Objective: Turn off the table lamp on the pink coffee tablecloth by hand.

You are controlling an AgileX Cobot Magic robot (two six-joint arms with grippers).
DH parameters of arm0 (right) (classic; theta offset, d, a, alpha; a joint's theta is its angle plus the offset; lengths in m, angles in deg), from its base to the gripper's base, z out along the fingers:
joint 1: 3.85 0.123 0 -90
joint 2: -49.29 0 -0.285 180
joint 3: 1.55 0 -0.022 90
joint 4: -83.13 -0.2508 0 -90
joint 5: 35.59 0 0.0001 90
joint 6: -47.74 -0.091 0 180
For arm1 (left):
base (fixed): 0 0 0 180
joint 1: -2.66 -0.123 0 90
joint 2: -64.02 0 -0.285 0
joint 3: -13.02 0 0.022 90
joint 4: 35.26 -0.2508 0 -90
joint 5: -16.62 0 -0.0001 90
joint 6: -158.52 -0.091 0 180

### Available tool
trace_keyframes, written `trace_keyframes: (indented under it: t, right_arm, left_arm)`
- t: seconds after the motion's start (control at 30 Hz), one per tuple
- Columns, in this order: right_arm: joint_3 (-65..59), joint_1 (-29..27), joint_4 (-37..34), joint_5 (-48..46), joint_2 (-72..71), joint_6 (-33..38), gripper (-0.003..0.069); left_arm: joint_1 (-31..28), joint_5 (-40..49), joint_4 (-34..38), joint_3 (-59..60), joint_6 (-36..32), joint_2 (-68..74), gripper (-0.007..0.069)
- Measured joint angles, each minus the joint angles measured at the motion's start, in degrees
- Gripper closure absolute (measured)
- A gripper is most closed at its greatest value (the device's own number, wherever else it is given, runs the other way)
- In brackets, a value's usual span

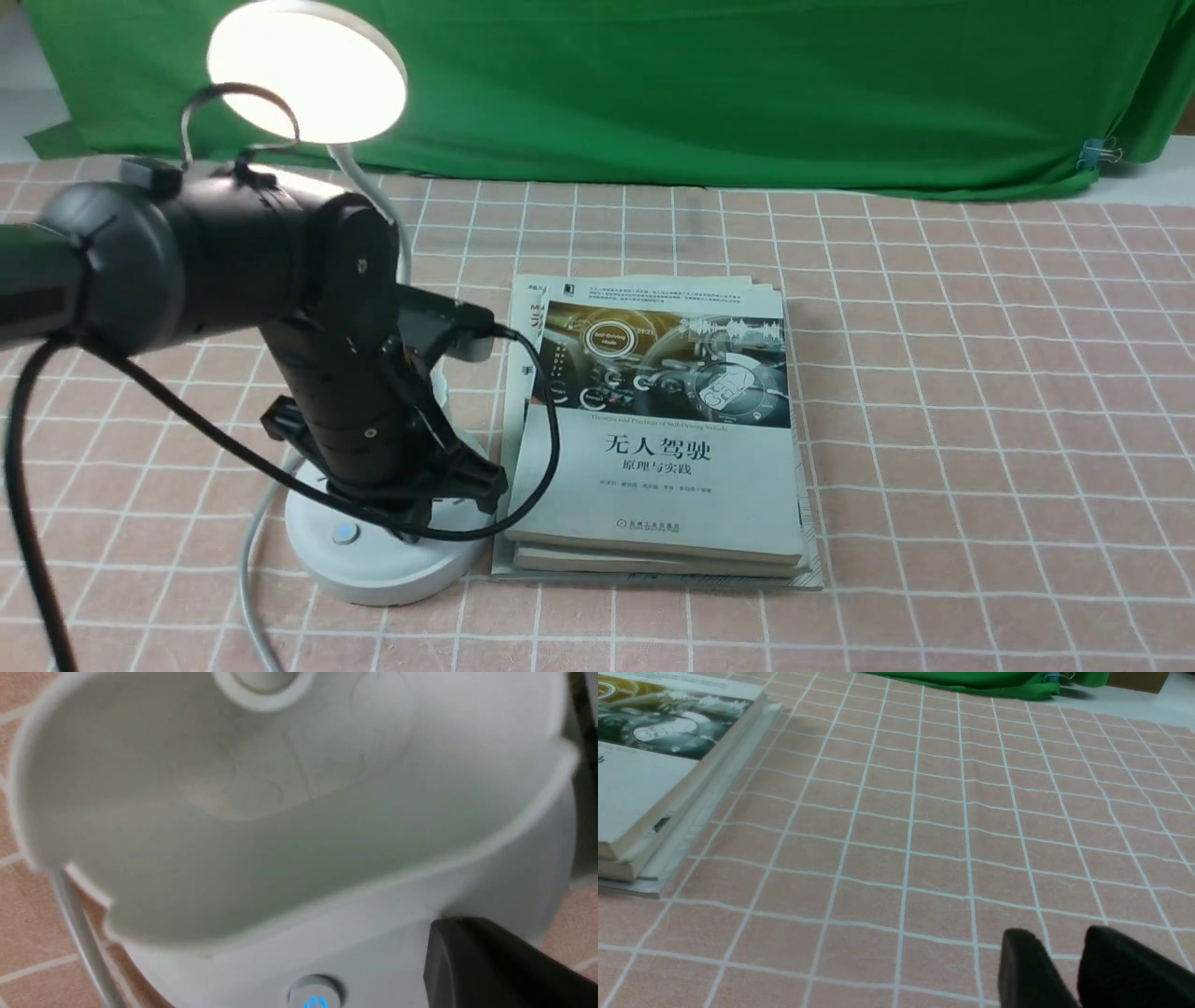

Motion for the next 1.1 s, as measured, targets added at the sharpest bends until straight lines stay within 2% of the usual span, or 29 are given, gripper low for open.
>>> trace_keyframes:
  t: [0.33, 0.67, 0.93, 1.1]
  right_arm:
    - [0.0, 0.0, 0.0, 0.0, 0.0, 0.0, 0.0417]
    - [0.0, 0.0, 0.0, 0.0, 0.0, 0.0, 0.0417]
    - [0.0, 0.0, 0.0, 0.0, 0.0, 0.0, 0.0417]
    - [0.0, 0.0, 0.0, 0.0, 0.0, 0.0, 0.0417]
  left_arm:
    - [0.0, 0.1, 0.0, -0.1, 0.2, -1.2, 0.0629]
    - [0.0, 0.9, 0.6, 0.6, 1.3, -12.8, 0.0629]
    - [0.0, -3.8, 0.8, 10.6, 2.9, -25.6, 0.0629]
    - [0.0, -10.6, 2.2, 22.1, 3.0, -39.4, 0.0629]
